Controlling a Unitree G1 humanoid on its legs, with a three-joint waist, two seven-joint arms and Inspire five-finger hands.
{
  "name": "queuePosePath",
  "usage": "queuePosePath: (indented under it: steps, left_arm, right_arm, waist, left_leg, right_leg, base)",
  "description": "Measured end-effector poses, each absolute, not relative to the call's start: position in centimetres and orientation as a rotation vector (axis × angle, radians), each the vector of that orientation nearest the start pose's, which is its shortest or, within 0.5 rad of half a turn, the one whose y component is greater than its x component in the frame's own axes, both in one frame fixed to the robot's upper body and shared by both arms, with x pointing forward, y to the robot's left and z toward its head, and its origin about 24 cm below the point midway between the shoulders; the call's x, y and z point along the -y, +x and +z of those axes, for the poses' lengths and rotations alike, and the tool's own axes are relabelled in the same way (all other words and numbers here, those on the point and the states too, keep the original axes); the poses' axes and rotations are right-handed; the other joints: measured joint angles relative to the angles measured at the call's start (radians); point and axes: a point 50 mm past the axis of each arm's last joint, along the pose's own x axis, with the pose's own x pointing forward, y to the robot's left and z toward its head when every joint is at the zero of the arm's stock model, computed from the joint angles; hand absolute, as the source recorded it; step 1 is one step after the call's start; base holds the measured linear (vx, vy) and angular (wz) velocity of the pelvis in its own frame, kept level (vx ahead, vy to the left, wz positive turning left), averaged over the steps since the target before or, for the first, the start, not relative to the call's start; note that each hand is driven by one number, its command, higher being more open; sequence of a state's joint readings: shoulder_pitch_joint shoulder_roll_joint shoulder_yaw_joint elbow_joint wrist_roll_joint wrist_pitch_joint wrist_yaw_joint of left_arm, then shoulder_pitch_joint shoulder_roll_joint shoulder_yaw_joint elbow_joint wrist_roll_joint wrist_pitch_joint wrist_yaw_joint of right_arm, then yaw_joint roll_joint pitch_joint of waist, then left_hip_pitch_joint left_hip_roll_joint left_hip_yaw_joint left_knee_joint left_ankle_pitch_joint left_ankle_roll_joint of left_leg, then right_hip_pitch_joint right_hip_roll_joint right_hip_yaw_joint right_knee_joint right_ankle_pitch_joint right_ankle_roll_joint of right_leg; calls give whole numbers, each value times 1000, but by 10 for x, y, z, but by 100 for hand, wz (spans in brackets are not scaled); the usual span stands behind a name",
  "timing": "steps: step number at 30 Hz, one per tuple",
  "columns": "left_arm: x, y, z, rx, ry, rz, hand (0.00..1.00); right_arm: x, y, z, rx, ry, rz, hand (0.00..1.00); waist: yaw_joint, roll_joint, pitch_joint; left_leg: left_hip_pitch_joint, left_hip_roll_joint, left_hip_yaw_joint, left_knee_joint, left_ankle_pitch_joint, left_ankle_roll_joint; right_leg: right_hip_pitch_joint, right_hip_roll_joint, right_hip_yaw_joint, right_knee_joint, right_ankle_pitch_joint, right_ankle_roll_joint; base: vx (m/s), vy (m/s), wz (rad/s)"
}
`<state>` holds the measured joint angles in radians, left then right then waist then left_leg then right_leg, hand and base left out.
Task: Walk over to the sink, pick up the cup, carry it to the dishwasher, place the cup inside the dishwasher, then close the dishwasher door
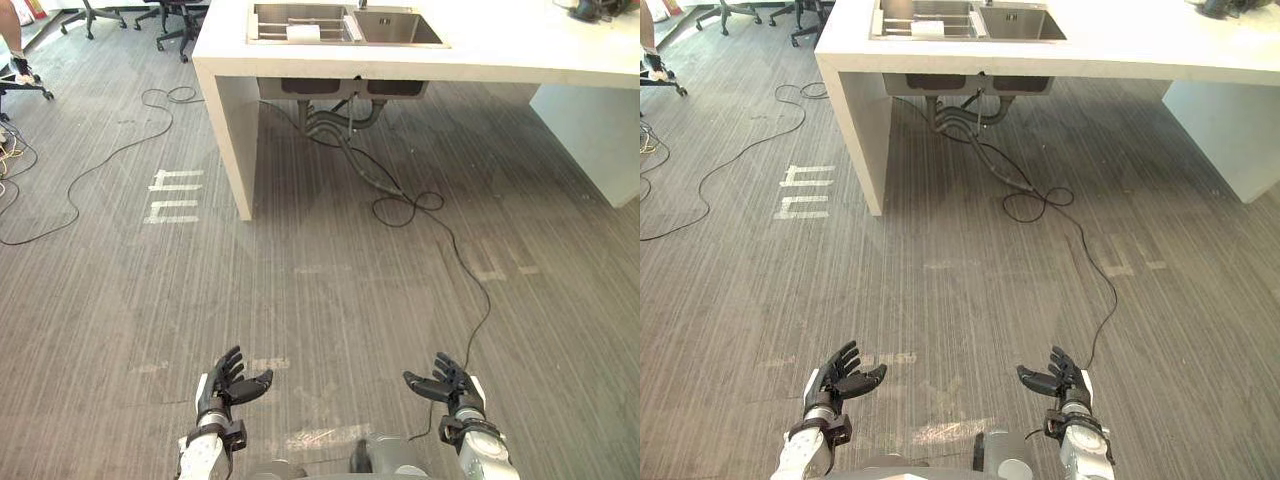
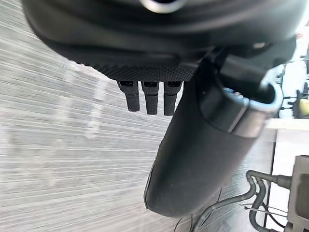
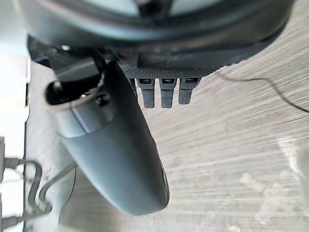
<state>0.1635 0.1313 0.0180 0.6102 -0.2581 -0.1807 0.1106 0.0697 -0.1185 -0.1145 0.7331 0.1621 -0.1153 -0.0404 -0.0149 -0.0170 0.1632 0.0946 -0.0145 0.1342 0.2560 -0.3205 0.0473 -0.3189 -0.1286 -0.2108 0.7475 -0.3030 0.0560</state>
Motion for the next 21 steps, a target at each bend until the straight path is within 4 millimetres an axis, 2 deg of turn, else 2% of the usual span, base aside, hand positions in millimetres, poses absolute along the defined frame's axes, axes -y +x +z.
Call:
queuePosePath:
  steps: [1,3,4,5,6,7,8,9,10,11,12,13,15,16,17,18,19,20,21]
  left_arm:
    - [-211,163,-98,-561,-82,305,90]
    - [-210,168,-96,-547,-90,312,90]
    - [-213,168,-95,-545,-86,318,90]
    - [-211,168,-98,-559,-89,318,90]
    - [-208,167,-99,-566,-98,319,90]
    - [-204,167,-100,-568,-112,315,90]
    - [-201,168,-100,-566,-122,311,90]
    - [-196,168,-101,-572,-134,302,90]
    - [-194,167,-102,-575,-141,298,90]
    - [-190,163,-105,-585,-157,290,90]
    - [-189,162,-105,-590,-160,289,90]
    - [-188,162,-106,-590,-165,288,90]
    - [-188,166,-103,-576,-167,288,90]
    - [-187,167,-103,-574,-168,288,90]
    - [-186,168,-103,-572,-169,286,90]
    - [-184,167,-104,-578,-176,284,90]
    - [-180,166,-105,-583,-187,283,90]
    - [-177,164,-106,-588,-197,283,90]
    - [-180,164,-109,-606,-186,285,90]
  right_arm:
    - [216,171,-108,-653,51,-262,90]
    - [218,173,-106,-647,38,-256,90]
    - [219,172,-106,-648,32,-255,90]
    - [225,168,-107,-657,16,-264,90]
    - [228,168,-107,-661,8,-268,90]
    - [231,168,-106,-657,1,-273,90]
    - [231,171,-105,-652,0,-271,90]
    - [231,170,-105,-654,8,-273,90]
    - [231,167,-107,-663,9,-276,90]
    - [231,157,-112,-693,16,-287,90]
    - [232,155,-113,-698,18,-291,90]
    - [233,156,-113,-695,32,-303,90]
    - [235,163,-112,-681,55,-325,90]
    - [235,164,-112,-683,59,-327,90]
    - [234,166,-113,-685,67,-331,90]
    - [235,165,-113,-687,80,-347,90]
    - [238,162,-114,-692,77,-356,90]
    - [240,159,-114,-697,68,-361,90]
    - [234,156,-119,-730,83,-359,90]
  waist:
    - [-3,15,15]
    - [-4,30,24]
    - [-5,25,21]
    - [-11,29,17]
    - [-11,45,12]
    - [-16,56,9]
    - [-23,61,11]
    - [-30,62,16]
    - [-30,62,17]
    - [-20,59,21]
    - [-18,55,22]
    - [0,44,26]
    - [17,51,32]
    - [24,49,35]
    - [32,52,42]
    - [30,48,50]
    - [30,74,44]
    - [31,99,40]
    - [38,85,39]
  left_leg:
    - [18,26,-13,-12,-8,-15]
    - [41,66,-21,-20,-21,-40]
    - [64,73,-24,-27,-33,-65]
    - [95,82,-35,-25,-54,-98]
    - [91,102,-38,-10,-54,-100]
    - [54,125,-39,69,-39,-126]
    - [3,144,-41,175,-17,-142]
    - [-80,168,-51,387,56,-138]
    - [-111,182,-54,479,91,-139]
    - [-166,221,-37,687,80,-123]
    - [-187,225,-31,729,72,-115]
    - [-242,226,-14,759,58,-107]
    - [-361,214,-9,684,27,-104]
    - [-384,202,-9,630,23,-106]
    - [-413,170,-16,488,29,-107]
    - [-422,132,-28,302,80,-115]
    - [-416,118,-57,146,188,-119]
    - [-417,123,-83,68,275,-109]
    - [-398,99,-86,75,317,-55]
  right_leg:
    - [-37,6,-31,-36,-3,-6]
    - [-67,36,-49,-118,14,-12]
    - [-63,53,-42,-251,114,-26]
    - [-49,51,-51,-246,223,-108]
    - [-42,62,-63,-246,210,-116]
    - [-25,83,-70,-275,192,-133]
    - [3,100,-77,-306,191,-136]
    - [82,118,-90,-382,195,-142]
    - [127,129,-93,-417,198,-147]
    - [267,151,-94,-515,202,-152]
    - [307,153,-90,-540,202,-152]
    - [359,152,-66,-583,202,-152]
    - [398,143,-41,-621,203,-151]
    - [406,138,-32,-631,203,-151]
    - [433,123,-19,-652,199,-145]
    - [457,110,-16,-661,184,-117]
    - [474,117,-14,-661,167,-93]
    - [482,136,-10,-659,152,-76]
    - [499,111,-2,-641,116,-51]
  base:
    - [254,-78,17]
    - [349,-150,18]
    - [496,-218,24]
    - [452,-188,19]
    - [462,-217,10]
    - [437,-222,1]
    - [524,-270,14]
    - [444,-208,21]
    - [454,-182,21]
    - [433,-154,6]
    - [481,-154,-17]
    - [364,-92,-31]
    - [286,6,-37]
    - [293,92,-32]
    - [288,142,-23]
    - [352,207,-11]
    - [302,204,0]
    - [309,239,2]
    - [315,218,0]
